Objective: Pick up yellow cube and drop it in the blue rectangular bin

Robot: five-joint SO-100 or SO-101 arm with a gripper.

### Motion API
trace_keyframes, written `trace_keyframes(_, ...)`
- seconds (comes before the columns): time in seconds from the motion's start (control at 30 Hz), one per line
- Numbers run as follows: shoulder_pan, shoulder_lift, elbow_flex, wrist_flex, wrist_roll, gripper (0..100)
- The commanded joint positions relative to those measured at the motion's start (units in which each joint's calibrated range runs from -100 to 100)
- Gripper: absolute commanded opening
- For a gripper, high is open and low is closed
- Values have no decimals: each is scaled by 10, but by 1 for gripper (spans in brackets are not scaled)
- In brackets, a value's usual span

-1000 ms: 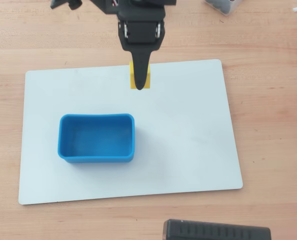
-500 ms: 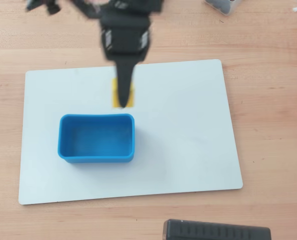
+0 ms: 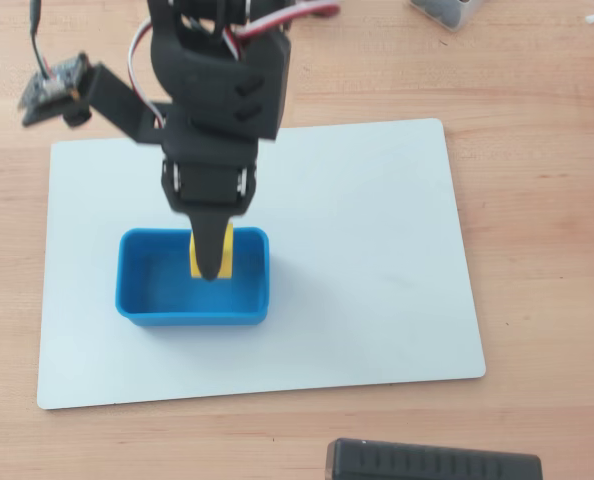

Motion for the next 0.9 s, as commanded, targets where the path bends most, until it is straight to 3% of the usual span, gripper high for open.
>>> trace_keyframes(0.0,5,17,-122,-12,1,5)
trace_keyframes(0.87,6,32,-127,26,0,17)
